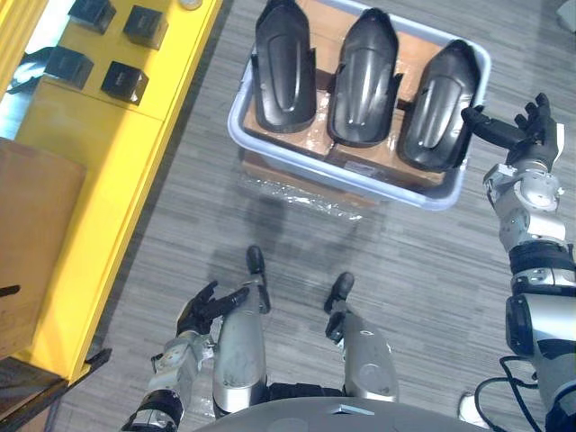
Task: Walk over and take three plastic housings, then place them on the shelf
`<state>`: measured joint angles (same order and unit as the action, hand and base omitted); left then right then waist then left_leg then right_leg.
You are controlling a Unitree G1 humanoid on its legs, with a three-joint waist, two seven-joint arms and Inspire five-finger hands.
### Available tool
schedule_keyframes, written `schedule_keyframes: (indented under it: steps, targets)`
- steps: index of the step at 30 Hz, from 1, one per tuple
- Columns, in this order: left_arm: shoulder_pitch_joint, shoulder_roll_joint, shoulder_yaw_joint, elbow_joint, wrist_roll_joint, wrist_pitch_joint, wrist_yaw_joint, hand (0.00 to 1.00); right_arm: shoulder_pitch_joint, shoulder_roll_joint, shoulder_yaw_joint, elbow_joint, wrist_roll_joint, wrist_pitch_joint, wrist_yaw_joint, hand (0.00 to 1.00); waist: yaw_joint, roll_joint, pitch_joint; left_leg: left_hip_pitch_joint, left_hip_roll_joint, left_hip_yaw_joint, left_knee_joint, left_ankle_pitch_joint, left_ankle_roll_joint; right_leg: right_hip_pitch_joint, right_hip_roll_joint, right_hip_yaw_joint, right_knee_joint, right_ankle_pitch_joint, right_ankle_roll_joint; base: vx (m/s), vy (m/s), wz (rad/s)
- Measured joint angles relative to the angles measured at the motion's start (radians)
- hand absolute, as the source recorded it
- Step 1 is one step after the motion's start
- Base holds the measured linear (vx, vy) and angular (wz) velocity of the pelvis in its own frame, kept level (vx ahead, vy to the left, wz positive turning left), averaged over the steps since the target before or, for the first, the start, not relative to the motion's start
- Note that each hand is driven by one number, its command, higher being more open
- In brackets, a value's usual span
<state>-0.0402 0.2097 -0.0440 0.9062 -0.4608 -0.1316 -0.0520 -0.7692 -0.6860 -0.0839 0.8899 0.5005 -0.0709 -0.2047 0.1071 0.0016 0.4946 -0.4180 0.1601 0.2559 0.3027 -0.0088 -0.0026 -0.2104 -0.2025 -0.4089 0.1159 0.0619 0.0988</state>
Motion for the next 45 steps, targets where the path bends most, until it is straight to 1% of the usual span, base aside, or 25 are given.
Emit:
schedule_keyframes:
  steps: [1,3,5,6,7,9,10,11,13,15,16,18,20,21,23,26,29,31,34,37,38,41,42,44,45]
  targets:
    - [-0.003,-0.006,-0.010,0.000,0.000,0.000,-0.003,1.00,-0.016,-0.014,0.008,0.026,0.000,0.006,0.005,1.00,0.001,0.012,0.006,-0.008,-0.002,-0.003,0.007,-0.002,0.003,-0.007,-0.004,-0.001,0.009,0.000,0.000,-0.05,0.057,0.02]
    - [-0.005,-0.011,-0.020,0.002,-0.003,-0.012,-0.006,1.00,-0.051,-0.032,0.018,0.082,-0.002,0.020,0.022,1.00,0.001,0.026,0.014,-0.018,-0.009,-0.004,0.010,-0.002,0.006,-0.021,-0.014,0.000,0.019,-0.001,0.000,-0.06,0.062,0.01]
    - [-0.011,-0.016,-0.028,0.009,-0.005,-0.023,-0.014,1.00,-0.075,-0.045,0.021,0.133,-0.004,0.046,0.037,1.00,0.004,0.038,0.016,-0.030,-0.012,-0.003,0.018,-0.003,0.009,-0.035,-0.020,0.001,0.028,-0.002,0.001,-0.06,0.048,-0.01]
    - [-0.019,-0.019,-0.037,0.011,-0.008,-0.026,-0.019,1.00,-0.080,-0.066,0.039,0.157,-0.004,0.063,0.046,1.00,0.010,0.051,0.023,-0.035,-0.012,-0.004,0.024,-0.004,0.010,-0.042,-0.023,0.000,0.040,-0.003,0.001,-0.04,0.023,-0.02]
    - [-0.023,-0.021,-0.039,0.015,-0.009,-0.029,-0.021,1.00,-0.083,-0.071,0.041,0.167,-0.004,0.071,0.047,1.00,0.014,0.054,0.023,-0.037,-0.012,-0.004,0.024,-0.004,0.010,-0.047,-0.024,0.001,0.044,-0.004,0.001,-0.06,0.022,-0.01]
    - [-0.042,-0.031,-0.042,0.034,-0.011,-0.042,-0.027,1.00,-0.100,-0.096,0.051,0.183,-0.004,0.110,0.048,1.00,0.021,0.071,0.029,-0.049,-0.012,-0.006,0.023,0.000,0.014,-0.063,-0.026,0.000,0.057,-0.008,-0.001,-0.06,0.011,0.00]
    - [-0.042,-0.034,-0.042,0.034,-0.016,-0.043,-0.030,1.00,-0.110,-0.101,0.056,0.193,-0.005,0.119,0.048,0.00,0.023,0.073,0.029,-0.051,-0.013,-0.005,0.021,0.001,0.013,-0.069,-0.029,0.000,0.063,-0.009,-0.001,-0.05,0.001,0.04]
    - [-0.043,-0.037,-0.044,0.036,-0.022,-0.043,-0.033,1.00,-0.123,-0.105,0.056,0.208,-0.005,0.135,0.048,0.00,0.024,0.080,0.032,-0.052,-0.015,-0.007,0.014,0.006,0.009,-0.074,-0.032,0.000,0.072,-0.013,-0.003,-0.04,-0.004,0.05]
    - [-0.043,-0.036,-0.058,0.037,-0.044,-0.045,-0.036,1.00,-0.139,-0.106,0.057,0.228,-0.007,0.152,0.052,0.00,0.027,0.083,0.033,-0.051,-0.021,-0.008,-0.006,0.022,0.012,-0.087,-0.041,0.000,0.084,-0.016,-0.004,-0.03,-0.011,0.09]
    - [-0.043,-0.039,-0.064,0.037,-0.044,-0.050,-0.040,1.00,-0.159,-0.108,0.057,0.254,-0.041,0.175,0.063,0.00,0.027,0.092,0.033,-0.051,-0.033,-0.017,-0.032,0.040,0.009,-0.097,-0.047,-0.009,0.102,-0.026,-0.007,-0.01,-0.032,0.17]
    - [-0.043,-0.043,-0.064,0.038,-0.045,-0.058,-0.041,1.00,-0.159,-0.125,0.057,0.264,-0.076,0.178,0.045,0.00,0.029,0.096,0.034,-0.051,-0.038,-0.022,-0.043,0.051,0.013,-0.104,-0.057,-0.013,0.117,-0.034,-0.006,0.00,-0.029,0.19]
    - [-0.043,-0.047,-0.072,0.041,-0.045,-0.062,-0.041,1.00,-0.169,-0.166,0.057,0.286,-0.112,0.202,0.049,0.00,0.030,0.109,0.035,-0.051,-0.047,-0.036,-0.055,0.060,0.010,-0.105,-0.061,-0.025,0.136,-0.046,-0.006,0.00,-0.030,0.23]
    - [-0.043,-0.048,-0.073,0.044,-0.047,-0.063,-0.042,1.00,-0.174,-0.178,0.060,0.293,-0.152,0.216,0.043,0.00,0.034,0.110,0.035,-0.046,-0.049,-0.037,-0.068,0.069,0.008,-0.114,-0.071,-0.027,0.154,-0.057,-0.010,0.02,-0.035,0.08]
    - [-0.043,-0.048,-0.073,0.045,-0.046,-0.063,-0.042,1.00,-0.179,-0.181,0.067,0.297,-0.174,0.224,0.040,0.00,0.033,0.110,0.035,-0.043,-0.049,-0.039,-0.074,0.079,0.013,-0.120,-0.074,-0.027,0.172,-0.067,-0.011,0.03,-0.060,0.04]
    - [-0.042,-0.048,-0.073,0.048,-0.046,-0.061,-0.043,1.00,-0.185,-0.179,0.077,0.297,-0.180,0.240,0.049,0.00,0.031,0.111,0.035,-0.032,-0.047,-0.042,-0.083,0.086,0.009,-0.119,-0.074,-0.028,0.189,-0.079,-0.017,0.04,-0.087,0.03]
    - [-0.042,-0.049,-0.073,0.047,-0.040,-0.061,-0.047,1.00,-0.188,-0.168,0.103,0.294,-0.190,0.242,0.081,0.00,0.031,0.111,0.035,-0.012,-0.045,-0.052,-0.103,0.098,-0.001,-0.117,-0.076,-0.031,0.227,-0.109,-0.022,0.02,-0.086,0.09]
    - [-0.041,-0.053,-0.066,0.045,-0.039,-0.060,-0.053,1.00,-0.190,-0.160,0.093,0.286,-0.203,0.240,0.082,0.00,0.031,0.112,0.034,-0.006,-0.043,-0.065,-0.129,0.119,-0.007,-0.116,-0.074,-0.050,0.234,-0.120,-0.030,0.01,-0.076,0.14]
    - [-0.039,-0.054,-0.058,0.045,-0.039,-0.058,-0.055,1.00,-0.187,-0.159,0.093,0.286,-0.231,0.253,0.077,0.00,0.037,0.111,0.035,0.010,-0.043,-0.070,-0.153,0.134,-0.010,-0.106,-0.071,-0.055,0.233,-0.123,-0.033,0.00,-0.050,0.11]
    - [-0.032,-0.054,-0.054,0.042,-0.039,-0.058,-0.056,1.00,-0.177,-0.141,0.084,0.285,-0.271,0.269,0.073,0.00,0.036,0.108,0.035,0.034,-0.042,-0.069,-0.157,0.134,-0.010,-0.080,-0.068,-0.058,0.231,-0.123,-0.033,0.00,-0.010,0.00]
    - [-0.029,-0.054,-0.044,0.033,-0.038,-0.057,-0.057,1.00,-0.144,-0.130,0.052,0.282,-0.297,0.275,0.068,0.00,0.038,0.097,0.038,0.057,-0.041,-0.072,-0.170,0.138,-0.013,-0.052,-0.061,-0.065,0.217,-0.122,-0.031,0.01,-0.010,0.03]
    - [-0.024,-0.052,-0.033,0.025,-0.038,-0.056,-0.059,1.00,-0.129,-0.124,0.033,0.281,-0.297,0.278,0.068,0.00,0.038,0.083,0.036,0.064,-0.037,-0.072,-0.173,0.139,-0.014,-0.042,-0.055,-0.065,0.205,-0.121,-0.030,0.00,0.000,0.00]
    - [-0.017,-0.045,-0.015,0.016,-0.037,-0.039,-0.056,1.00,-0.100,-0.122,0.008,0.276,-0.298,0.278,0.067,0.00,0.039,0.060,0.037,0.092,-0.032,-0.071,-0.188,0.143,-0.017,-0.009,-0.042,-0.068,0.179,-0.116,-0.024,0.01,-0.010,-0.02]
    - [0.008,-0.028,-0.015,-0.005,-0.035,-0.038,-0.055,1.00,-0.089,-0.113,-0.011,0.270,-0.299,0.278,0.060,0.00,0.035,0.035,0.037,0.122,-0.028,-0.067,-0.206,0.146,-0.022,0.017,-0.033,-0.067,0.160,-0.113,-0.021,0.05,-0.036,-0.05]
    - [0.024,-0.017,-0.015,-0.015,-0.034,-0.039,-0.055,1.00,-0.067,-0.109,-0.025,0.245,-0.299,0.278,0.042,0.00,0.033,0.018,0.038,0.147,-0.026,-0.064,-0.223,0.149,-0.026,0.038,-0.025,-0.065,0.145,-0.111,-0.019,0.05,-0.032,-0.07]
    - [0.044,-0.006,-0.014,-0.030,-0.040,-0.039,-0.060,1.00,-0.039,-0.099,-0.037,0.194,-0.299,0.277,0.012,0.00,0.028,0.000,0.037,0.173,-0.024,-0.058,-0.243,0.153,-0.030,0.058,-0.019,-0.062,0.125,-0.109,-0.018,0.04,-0.032,-0.12]
